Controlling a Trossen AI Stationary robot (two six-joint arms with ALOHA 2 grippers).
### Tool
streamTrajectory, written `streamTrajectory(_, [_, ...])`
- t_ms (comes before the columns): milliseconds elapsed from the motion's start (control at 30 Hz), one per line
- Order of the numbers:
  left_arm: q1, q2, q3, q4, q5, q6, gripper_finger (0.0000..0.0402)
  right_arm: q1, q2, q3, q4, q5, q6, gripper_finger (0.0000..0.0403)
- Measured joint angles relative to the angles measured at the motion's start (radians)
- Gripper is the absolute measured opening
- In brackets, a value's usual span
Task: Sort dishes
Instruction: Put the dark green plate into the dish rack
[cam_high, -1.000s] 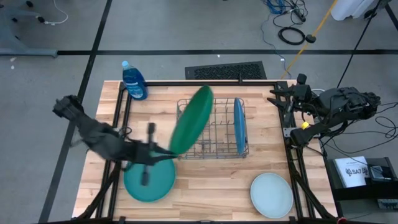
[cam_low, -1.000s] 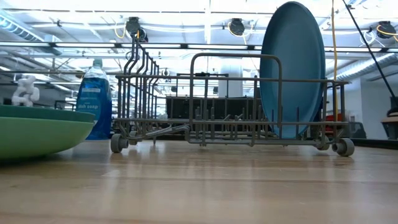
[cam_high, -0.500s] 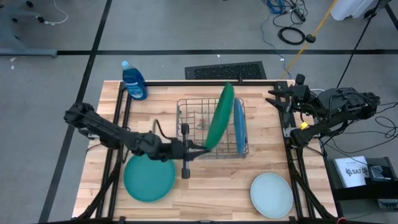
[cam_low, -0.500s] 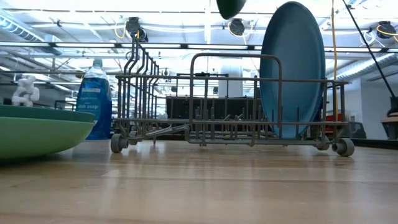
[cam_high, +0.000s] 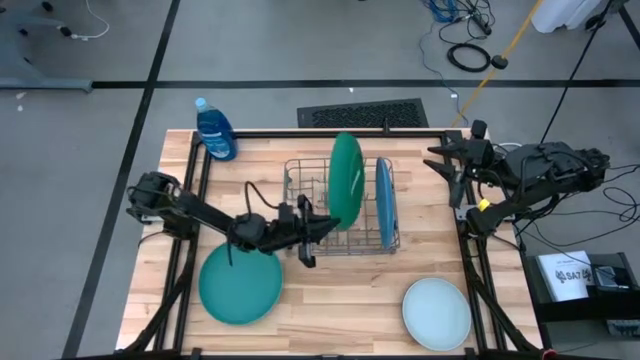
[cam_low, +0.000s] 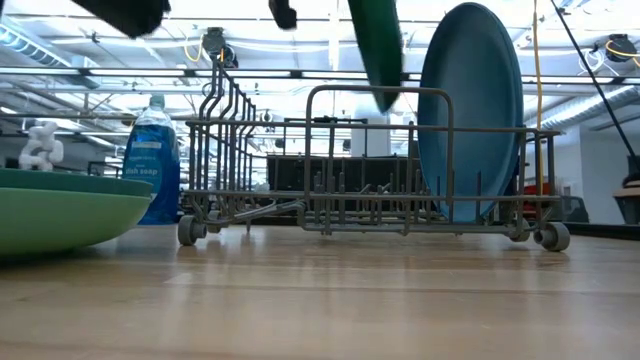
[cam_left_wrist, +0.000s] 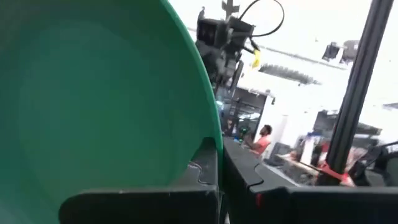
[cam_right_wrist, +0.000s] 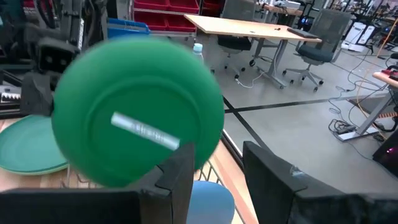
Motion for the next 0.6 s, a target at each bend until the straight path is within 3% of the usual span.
streamTrajectory(300, [0.051, 0.166, 0.002, 0.226, -0.023, -0.234, 0.0000, 0.000, 0.005, 0.000, 0.001, 0.000, 0.000, 0.0130])
streamTrajectory(600, [0.054, 0.258, 0.076, 0.225, -0.073, -0.300, 0.0000, 0.000, 0.006, 0.000, 0.005, 0.002, 0.000, 0.0130])
